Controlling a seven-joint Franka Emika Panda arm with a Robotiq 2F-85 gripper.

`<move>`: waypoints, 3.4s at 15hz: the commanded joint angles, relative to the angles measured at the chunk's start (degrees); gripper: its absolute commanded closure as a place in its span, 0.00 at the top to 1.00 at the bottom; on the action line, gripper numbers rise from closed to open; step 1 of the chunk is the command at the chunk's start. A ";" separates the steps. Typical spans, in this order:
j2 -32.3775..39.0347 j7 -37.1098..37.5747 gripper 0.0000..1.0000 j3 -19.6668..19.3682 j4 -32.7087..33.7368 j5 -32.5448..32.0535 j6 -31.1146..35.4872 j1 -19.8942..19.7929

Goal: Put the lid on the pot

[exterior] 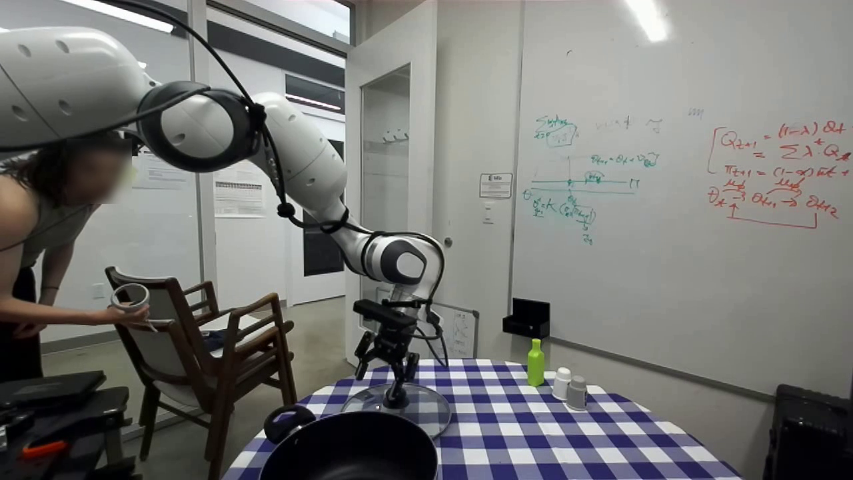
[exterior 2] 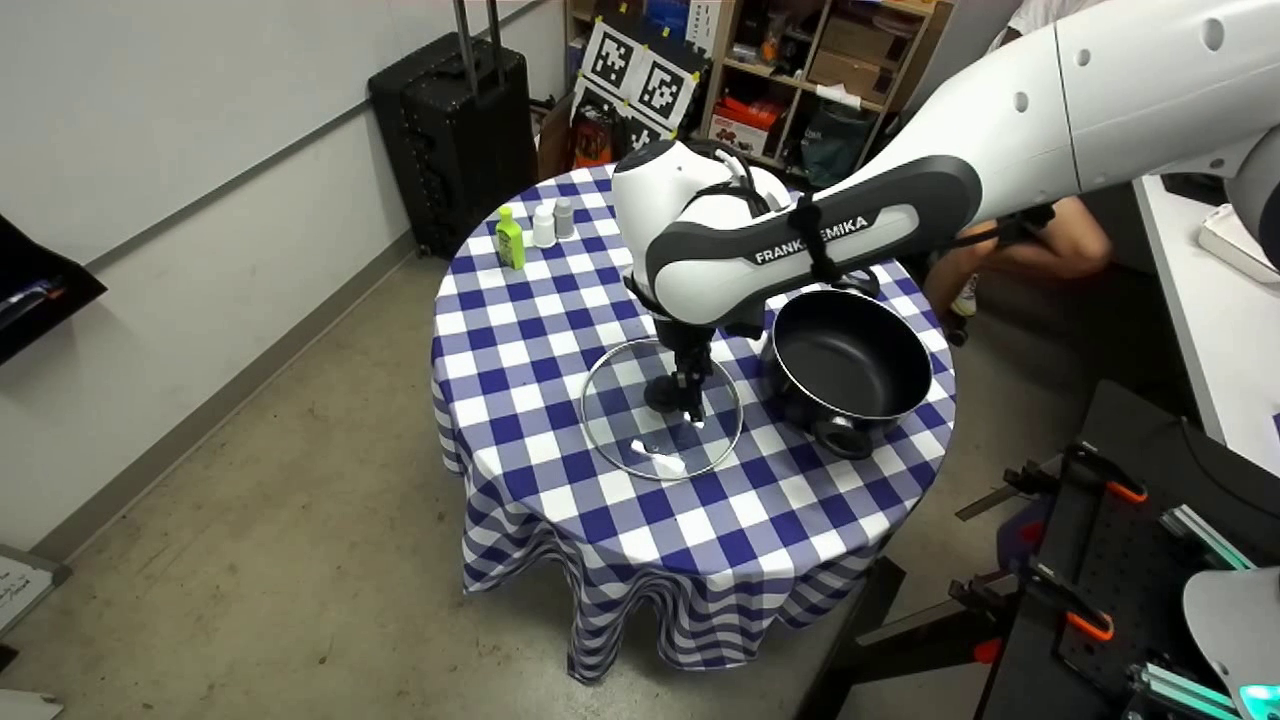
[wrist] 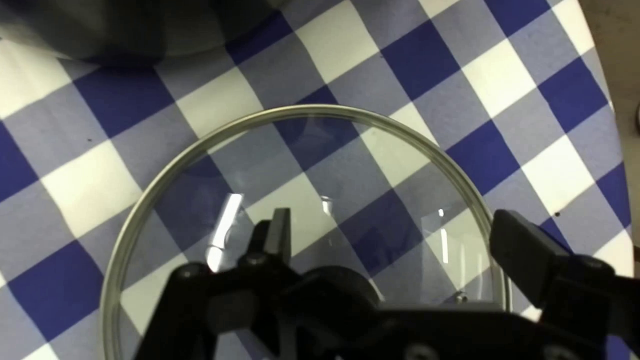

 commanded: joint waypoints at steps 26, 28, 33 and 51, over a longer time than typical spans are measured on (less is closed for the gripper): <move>-3.68 -7.67 0.51 -0.82 -14.14 -3.82 33.32 -1.28; -4.26 -7.68 0.34 -0.92 -14.81 -4.52 33.67 -1.19; -5.21 -7.77 0.26 -1.00 -16.19 -5.88 33.94 -1.19; -18.22 -7.72 0.26 0.62 -19.92 -6.11 30.47 -0.18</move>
